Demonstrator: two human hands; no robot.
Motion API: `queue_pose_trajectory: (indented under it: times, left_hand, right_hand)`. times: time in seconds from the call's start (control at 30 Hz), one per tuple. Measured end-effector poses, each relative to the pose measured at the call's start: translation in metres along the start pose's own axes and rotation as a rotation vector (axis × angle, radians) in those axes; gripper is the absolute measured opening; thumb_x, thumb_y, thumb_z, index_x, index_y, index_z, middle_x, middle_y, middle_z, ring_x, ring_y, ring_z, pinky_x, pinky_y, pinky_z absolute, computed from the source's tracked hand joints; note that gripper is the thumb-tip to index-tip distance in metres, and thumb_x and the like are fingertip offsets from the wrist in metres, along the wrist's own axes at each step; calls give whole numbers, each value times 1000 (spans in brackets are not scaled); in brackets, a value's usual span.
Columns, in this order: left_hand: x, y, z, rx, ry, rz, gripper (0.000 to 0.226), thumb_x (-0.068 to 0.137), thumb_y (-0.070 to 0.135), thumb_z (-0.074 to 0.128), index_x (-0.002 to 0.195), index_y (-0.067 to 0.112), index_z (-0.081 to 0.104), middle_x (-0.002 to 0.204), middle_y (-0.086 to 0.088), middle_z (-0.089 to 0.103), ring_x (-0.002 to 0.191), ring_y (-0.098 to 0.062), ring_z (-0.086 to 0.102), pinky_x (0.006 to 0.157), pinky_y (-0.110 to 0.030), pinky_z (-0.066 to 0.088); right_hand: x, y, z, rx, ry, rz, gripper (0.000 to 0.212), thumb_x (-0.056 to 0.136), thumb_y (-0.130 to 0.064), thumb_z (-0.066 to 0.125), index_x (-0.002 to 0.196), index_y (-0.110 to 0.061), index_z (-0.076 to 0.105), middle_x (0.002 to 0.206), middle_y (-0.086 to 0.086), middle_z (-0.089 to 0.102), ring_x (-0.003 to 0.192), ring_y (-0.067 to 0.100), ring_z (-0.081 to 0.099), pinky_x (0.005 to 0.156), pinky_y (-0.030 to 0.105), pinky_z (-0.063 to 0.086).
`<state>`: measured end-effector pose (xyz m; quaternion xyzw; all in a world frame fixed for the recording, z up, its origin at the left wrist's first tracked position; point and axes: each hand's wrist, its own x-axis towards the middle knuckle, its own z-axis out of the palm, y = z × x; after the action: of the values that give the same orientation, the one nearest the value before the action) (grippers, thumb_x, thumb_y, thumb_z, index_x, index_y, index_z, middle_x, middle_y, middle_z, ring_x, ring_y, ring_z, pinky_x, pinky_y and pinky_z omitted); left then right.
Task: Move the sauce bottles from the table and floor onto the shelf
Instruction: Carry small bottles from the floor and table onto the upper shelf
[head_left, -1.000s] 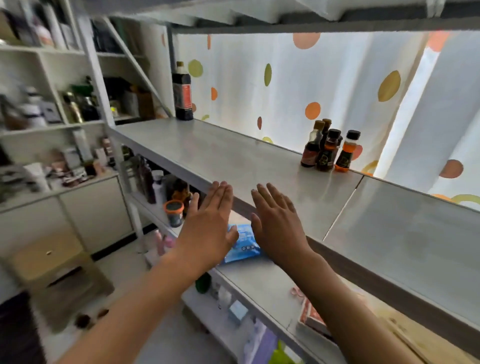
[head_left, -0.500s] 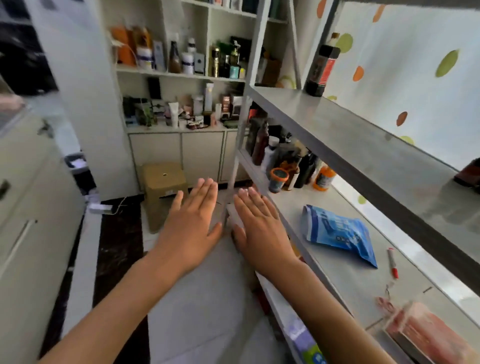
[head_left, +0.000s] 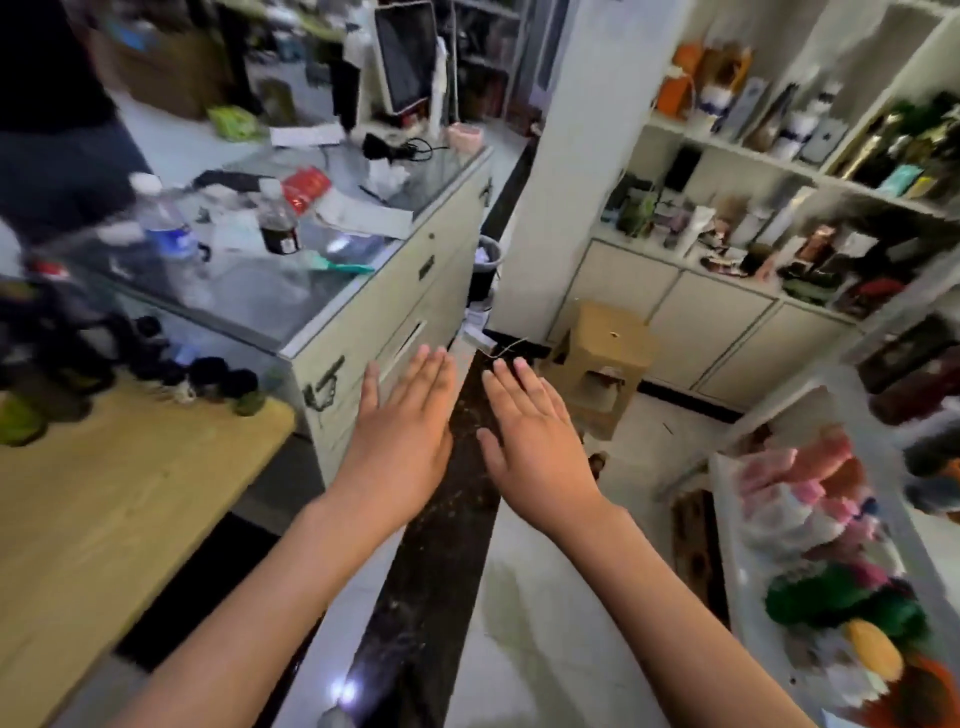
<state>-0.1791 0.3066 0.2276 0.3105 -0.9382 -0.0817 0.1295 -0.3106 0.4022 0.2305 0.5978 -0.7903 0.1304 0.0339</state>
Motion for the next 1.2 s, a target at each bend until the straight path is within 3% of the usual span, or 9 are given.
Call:
queue_pose_trajectory:
  times: [0.33, 0.6, 0.77, 0.9, 1.03, 1.2]
  left_hand:
    - [-76, -180, -18, -17, 17, -358, 68, 99, 26, 35, 154, 14, -2, 163, 0, -1, 149, -13, -9, 118, -54, -8]
    - [-114, -266, -11, -90, 80, -630, 66, 97, 21, 40, 154, 13, 9, 163, -1, 9, 150, -12, -2, 119, -53, -2]
    - [-119, -299, -3, -198, 113, -700, 59, 98, 20, 40, 153, 15, 19, 161, 2, 20, 149, -9, 8, 121, -44, 1]
    - [-96, -341, -1, -182, 186, -718, 52, 98, 17, 42, 149, 11, 31, 154, -4, 35, 145, -17, 25, 119, -37, 13]
    - [-48, -391, 20, -299, 240, -780, 46, 95, 15, 51, 141, 12, 46, 142, -7, 50, 132, -24, 44, 107, -33, 34]
    - [20, -450, 73, -455, 246, -975, 39, 90, 8, 58, 129, 13, 58, 131, -10, 56, 124, -25, 49, 100, -26, 33]
  right_hand:
    - [99, -176, 91, 70, -132, -343, 65, 95, -21, 55, 154, -10, 30, 161, 10, 29, 152, 25, 15, 122, 34, 2]
    - [141, -263, 146, 144, -267, -487, 64, 96, -23, 53, 154, -9, 30, 162, 8, 25, 153, 23, 12, 122, 38, 9]
    - [174, -285, 189, 240, -371, -404, 64, 94, -22, 55, 153, -11, 31, 161, 7, 28, 151, 21, 17, 123, 34, 15]
    - [212, -286, 223, 320, -414, -260, 57, 92, -18, 57, 147, -9, 41, 152, 10, 43, 145, 25, 31, 117, 30, 22]
    - [267, -283, 267, 394, -450, -160, 44, 88, -19, 58, 132, -14, 52, 128, 8, 61, 122, 29, 53, 96, 37, 46]
    - [331, -280, 326, 499, -534, -114, 42, 86, -8, 57, 128, -12, 58, 123, 12, 63, 114, 35, 57, 86, 38, 46]
